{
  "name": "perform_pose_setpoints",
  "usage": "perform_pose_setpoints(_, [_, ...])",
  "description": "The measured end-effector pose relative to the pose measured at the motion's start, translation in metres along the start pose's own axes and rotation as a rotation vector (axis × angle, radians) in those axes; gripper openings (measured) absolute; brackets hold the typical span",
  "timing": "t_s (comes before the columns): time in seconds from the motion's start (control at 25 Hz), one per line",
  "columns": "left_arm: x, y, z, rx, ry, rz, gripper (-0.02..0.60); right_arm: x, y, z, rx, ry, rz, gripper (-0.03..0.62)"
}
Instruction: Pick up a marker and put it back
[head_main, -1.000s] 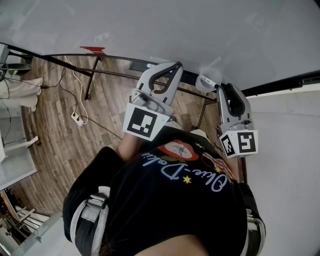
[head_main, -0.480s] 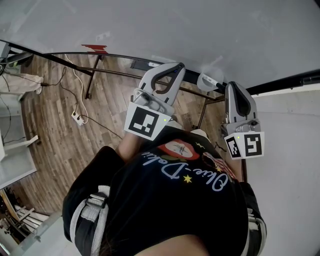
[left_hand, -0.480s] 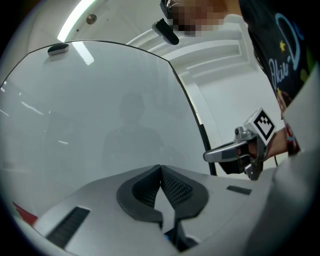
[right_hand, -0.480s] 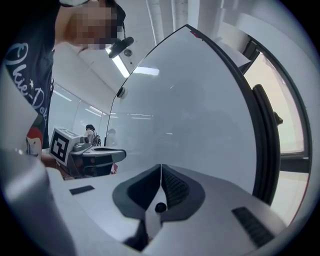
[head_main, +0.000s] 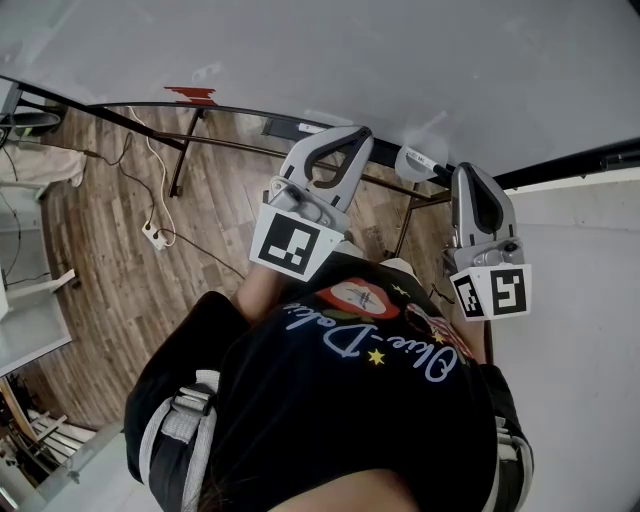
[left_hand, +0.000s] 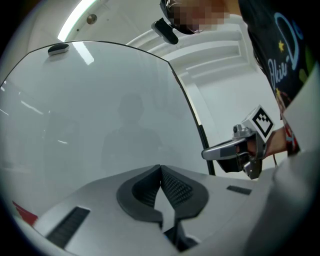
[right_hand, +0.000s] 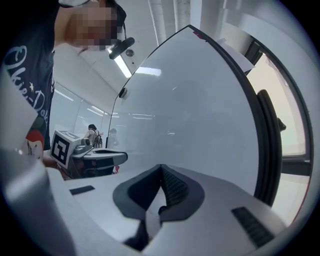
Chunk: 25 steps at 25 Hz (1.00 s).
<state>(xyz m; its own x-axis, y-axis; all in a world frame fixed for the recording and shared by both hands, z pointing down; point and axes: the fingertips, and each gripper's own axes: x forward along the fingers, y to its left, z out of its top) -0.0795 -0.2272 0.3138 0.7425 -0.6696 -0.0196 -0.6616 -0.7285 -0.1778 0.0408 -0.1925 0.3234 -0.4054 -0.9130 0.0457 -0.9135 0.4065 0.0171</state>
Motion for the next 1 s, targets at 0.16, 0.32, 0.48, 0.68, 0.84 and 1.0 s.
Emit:
perform_pose_setpoints(0.16, [0.0009,-0.0007,0.0001,-0.002,-0.003,-0.001,0.003,-0.0009,0.0006,-0.0010,-0.008,0.011,0.003,0.000])
perform_pose_setpoints(0.32, [0.0019,-0.0004,-0.0005,-0.010,-0.002,-0.001,0.003,-0.0012,0.0002,0.0001,-0.006,0.010,0.001,0.000])
perform_pose_setpoints(0.48, [0.0037,-0.0020,-0.0012,-0.009,0.001,-0.005,0.003,-0.0016,-0.0023,-0.0006,-0.004,0.013,-0.002,0.000])
perform_pose_setpoints(0.68, [0.0043,-0.0021,-0.0024,-0.012,0.003,-0.001,0.003,-0.0007,-0.0034,-0.0014,0.000,0.014,0.002,0.000])
perform_pose_setpoints(0.84, [0.0050,-0.0013,-0.0026,-0.012,0.003,0.001,0.003,-0.0002,-0.0038,-0.0019,0.000,0.013,0.004,0.000])
perform_pose_setpoints(1.0, [0.0068,-0.0023,-0.0023,-0.009,0.006,-0.003,0.003,-0.0004,-0.0056,-0.0012,-0.001,0.013,0.002,0.000])
